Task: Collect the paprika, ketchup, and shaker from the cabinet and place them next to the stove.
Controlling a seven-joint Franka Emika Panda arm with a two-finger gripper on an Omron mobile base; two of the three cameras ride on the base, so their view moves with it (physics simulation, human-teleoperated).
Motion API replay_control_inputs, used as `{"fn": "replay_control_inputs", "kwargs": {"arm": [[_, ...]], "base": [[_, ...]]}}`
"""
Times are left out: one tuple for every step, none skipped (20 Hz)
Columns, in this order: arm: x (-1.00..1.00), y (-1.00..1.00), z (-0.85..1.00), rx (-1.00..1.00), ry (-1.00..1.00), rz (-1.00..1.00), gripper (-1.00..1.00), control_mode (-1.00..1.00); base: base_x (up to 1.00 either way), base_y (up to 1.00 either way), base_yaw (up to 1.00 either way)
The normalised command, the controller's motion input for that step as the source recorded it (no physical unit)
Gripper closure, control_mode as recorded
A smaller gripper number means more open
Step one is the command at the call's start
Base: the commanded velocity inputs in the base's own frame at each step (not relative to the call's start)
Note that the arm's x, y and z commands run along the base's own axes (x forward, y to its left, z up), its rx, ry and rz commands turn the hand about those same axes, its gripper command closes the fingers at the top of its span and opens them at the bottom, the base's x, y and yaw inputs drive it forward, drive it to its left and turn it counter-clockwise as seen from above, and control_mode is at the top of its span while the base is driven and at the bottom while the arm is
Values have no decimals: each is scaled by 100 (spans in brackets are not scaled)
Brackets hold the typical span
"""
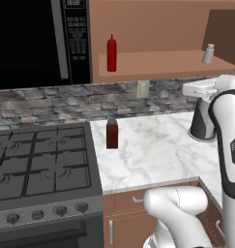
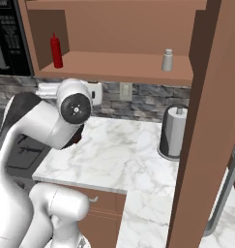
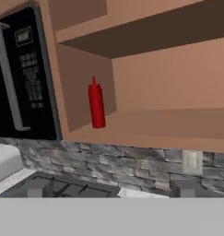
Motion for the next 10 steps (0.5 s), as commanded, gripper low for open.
{"fn": "replay_control_inputs", "kwargs": {"arm": [[-8,-50,33,0,26,-32,-100,-100],[-6,-49,25,0,22,-31,-100,-100],[0,-51,28,0,19,-30,-100,-100],[0,-54,26,0,17,-29,-100,-100],[0,-52,24,0,16,-26,-100,-100],[0,-54,19,0,14,-26,-100,-100],[0,-52,9,0,15,-25,-100,-100],[0,-53,0,0,14,-24,-100,-100],[0,-51,-2,0,9,-22,-100,-100],[0,-51,-9,0,1,-19,-100,-100]], "base": [[0,0,0],[0,0,0],[0,0,0],[0,0,0],[0,0,0],[0,0,0],[0,0,0],[0,0,0],[0,0,0],[0,0,0]]}}
